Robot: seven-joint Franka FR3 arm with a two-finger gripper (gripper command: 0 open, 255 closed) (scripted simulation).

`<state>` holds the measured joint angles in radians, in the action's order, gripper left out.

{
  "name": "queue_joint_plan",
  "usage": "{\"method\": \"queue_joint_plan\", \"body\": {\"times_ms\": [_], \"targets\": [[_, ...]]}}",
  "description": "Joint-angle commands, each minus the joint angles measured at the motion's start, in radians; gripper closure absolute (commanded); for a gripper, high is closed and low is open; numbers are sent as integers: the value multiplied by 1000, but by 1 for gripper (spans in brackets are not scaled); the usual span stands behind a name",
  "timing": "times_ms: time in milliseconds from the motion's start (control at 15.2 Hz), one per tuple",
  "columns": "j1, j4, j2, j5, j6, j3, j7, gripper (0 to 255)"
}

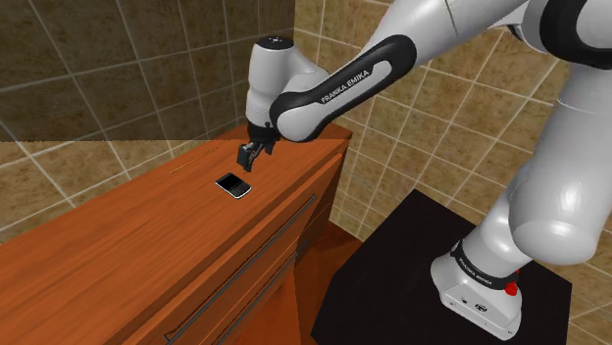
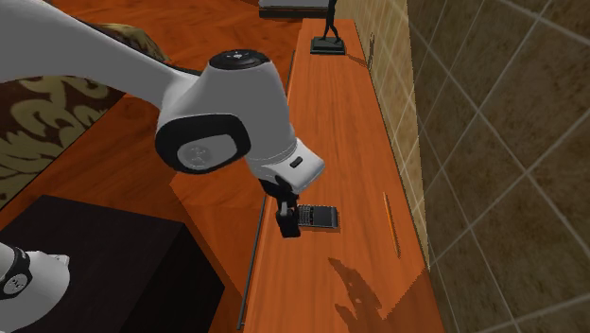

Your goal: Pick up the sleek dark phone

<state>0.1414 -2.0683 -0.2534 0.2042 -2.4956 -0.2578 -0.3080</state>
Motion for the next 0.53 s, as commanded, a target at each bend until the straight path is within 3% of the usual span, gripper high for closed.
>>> {"method": "queue_joint_plan", "body": {"times_ms": [0,330,462], "targets": [[24,73,-85,28,-13,1,-23,0],[78,229,-252,69,-31,8,-48,0],[83,227,-269,77,-50,14,-54,0]]}}
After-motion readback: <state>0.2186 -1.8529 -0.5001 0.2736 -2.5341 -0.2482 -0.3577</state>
